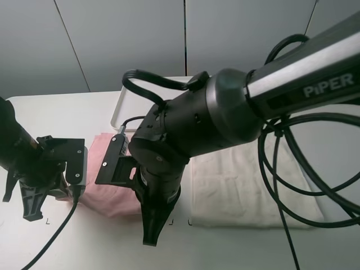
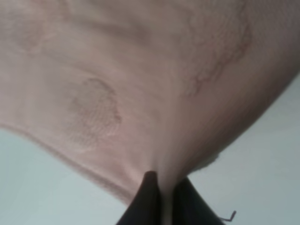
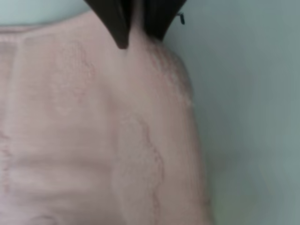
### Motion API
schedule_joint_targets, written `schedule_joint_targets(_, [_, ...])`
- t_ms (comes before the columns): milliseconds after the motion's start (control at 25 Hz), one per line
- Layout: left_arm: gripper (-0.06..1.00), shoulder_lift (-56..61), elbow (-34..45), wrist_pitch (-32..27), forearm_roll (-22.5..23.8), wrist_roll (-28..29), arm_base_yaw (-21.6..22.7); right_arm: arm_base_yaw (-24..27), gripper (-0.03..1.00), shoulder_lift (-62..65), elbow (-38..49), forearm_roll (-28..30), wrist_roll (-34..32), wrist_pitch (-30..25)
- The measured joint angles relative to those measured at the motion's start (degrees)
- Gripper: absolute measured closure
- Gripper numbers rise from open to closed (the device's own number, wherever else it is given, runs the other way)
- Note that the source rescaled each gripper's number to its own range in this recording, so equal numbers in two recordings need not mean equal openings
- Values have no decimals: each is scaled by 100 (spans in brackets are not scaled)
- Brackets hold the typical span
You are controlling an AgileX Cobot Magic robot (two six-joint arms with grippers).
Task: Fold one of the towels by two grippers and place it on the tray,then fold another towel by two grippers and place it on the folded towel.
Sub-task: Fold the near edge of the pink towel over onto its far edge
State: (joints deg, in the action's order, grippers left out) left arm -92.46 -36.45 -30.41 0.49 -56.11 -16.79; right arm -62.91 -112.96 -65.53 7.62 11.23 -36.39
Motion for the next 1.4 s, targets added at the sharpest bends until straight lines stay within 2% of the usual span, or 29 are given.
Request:
schedule_joint_targets(200, [94,371,-346,-174,-828,53,496,321,97,380,-195,0,-566,-192])
schedule_joint_targets(400, [94,392,-710,-62,-1524,126,584,570,97,427,-567,0,-1030,-514])
schedule_joint_targets(800, [94,-33,-758,987,-1843,918,584,1144,97,325,-685,10,-1837,-380])
schedule_joint_targets(1000, [94,-259,-758,1505,-1857,1158,584,1170,97,199,-685,105,-1973,-85])
schedule_joint_targets(1240, [93,-357,-758,2167,-1984,1209,584,1180,97,-6,-685,1292,-2990,249])
schedule_joint_targets(1400, [79,-379,-759,2494,-2010,1209,584,1200,96,-140,-685,2009,-3596,437])
